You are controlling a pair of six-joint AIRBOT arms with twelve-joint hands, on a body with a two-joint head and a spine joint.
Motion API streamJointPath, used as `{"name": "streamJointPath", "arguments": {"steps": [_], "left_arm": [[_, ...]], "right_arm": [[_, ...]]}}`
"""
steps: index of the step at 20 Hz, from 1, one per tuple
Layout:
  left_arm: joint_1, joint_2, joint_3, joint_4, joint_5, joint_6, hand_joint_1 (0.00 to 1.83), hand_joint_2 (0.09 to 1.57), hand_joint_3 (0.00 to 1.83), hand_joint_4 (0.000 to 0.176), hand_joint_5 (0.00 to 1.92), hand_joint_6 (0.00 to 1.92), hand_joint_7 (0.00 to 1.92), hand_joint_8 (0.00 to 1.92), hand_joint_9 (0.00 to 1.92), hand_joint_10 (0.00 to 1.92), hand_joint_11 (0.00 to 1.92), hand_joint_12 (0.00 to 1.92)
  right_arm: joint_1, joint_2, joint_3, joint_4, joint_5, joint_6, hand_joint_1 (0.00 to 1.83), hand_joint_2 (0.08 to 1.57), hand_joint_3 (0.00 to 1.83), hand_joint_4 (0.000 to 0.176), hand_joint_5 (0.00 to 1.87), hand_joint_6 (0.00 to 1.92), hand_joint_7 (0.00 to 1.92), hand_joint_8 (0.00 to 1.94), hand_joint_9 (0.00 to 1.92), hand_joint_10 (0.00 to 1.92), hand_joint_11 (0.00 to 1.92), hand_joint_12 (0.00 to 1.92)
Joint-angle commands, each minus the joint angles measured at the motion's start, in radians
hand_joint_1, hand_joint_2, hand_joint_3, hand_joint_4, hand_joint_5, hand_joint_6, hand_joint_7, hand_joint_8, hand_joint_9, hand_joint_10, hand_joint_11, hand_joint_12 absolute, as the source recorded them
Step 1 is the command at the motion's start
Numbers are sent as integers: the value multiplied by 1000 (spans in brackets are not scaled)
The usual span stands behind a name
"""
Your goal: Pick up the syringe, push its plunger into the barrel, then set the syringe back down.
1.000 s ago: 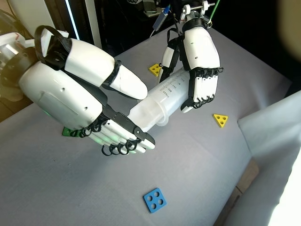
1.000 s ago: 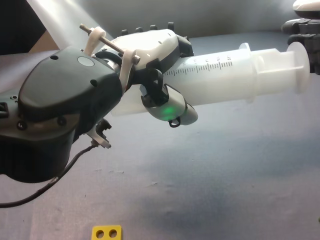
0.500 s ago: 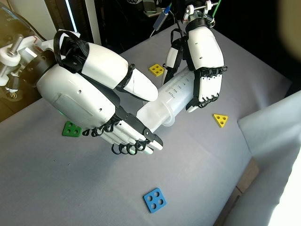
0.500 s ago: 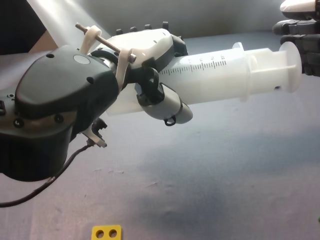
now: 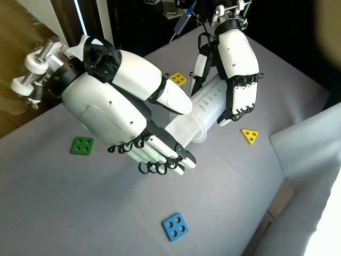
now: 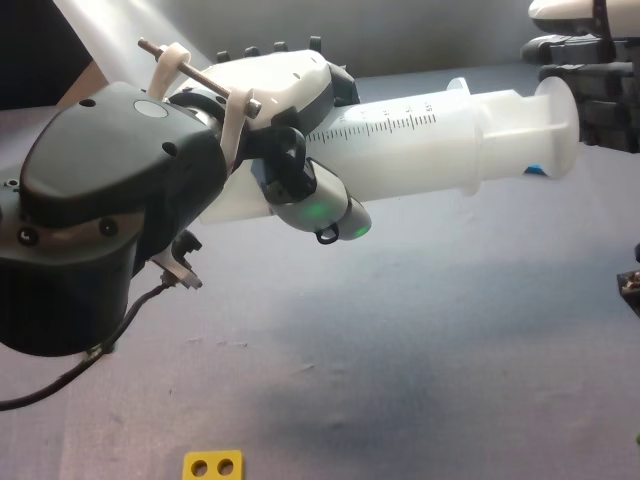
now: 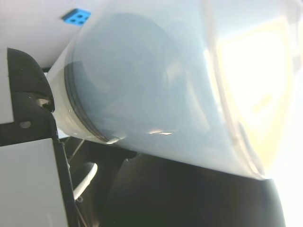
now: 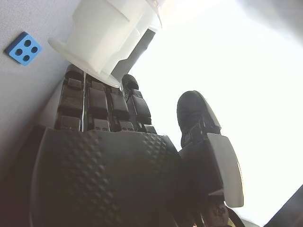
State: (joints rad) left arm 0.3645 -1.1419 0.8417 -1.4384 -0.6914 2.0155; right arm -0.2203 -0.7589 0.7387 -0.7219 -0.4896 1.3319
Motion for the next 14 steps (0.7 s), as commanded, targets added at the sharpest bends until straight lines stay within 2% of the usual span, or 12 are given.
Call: {"name": "streamJointPath", "arguments": {"steps": [1,14], "left_arm": [[-31,-7,0,89,16,-41,1316,1285,1,0,724,1149,587,1697,585,1662,456,1424],[-36,-6,2,84,17,-36,1316,1283,1,0,742,1127,577,1699,587,1657,480,1419]], "right_arm": [[20,-28,-16,20,165,12,0,1419,1,0,71,1,45,1,19,0,11,14],[34,-171,-12,19,155,33,0,1415,0,0,65,0,46,0,24,0,9,45]]}}
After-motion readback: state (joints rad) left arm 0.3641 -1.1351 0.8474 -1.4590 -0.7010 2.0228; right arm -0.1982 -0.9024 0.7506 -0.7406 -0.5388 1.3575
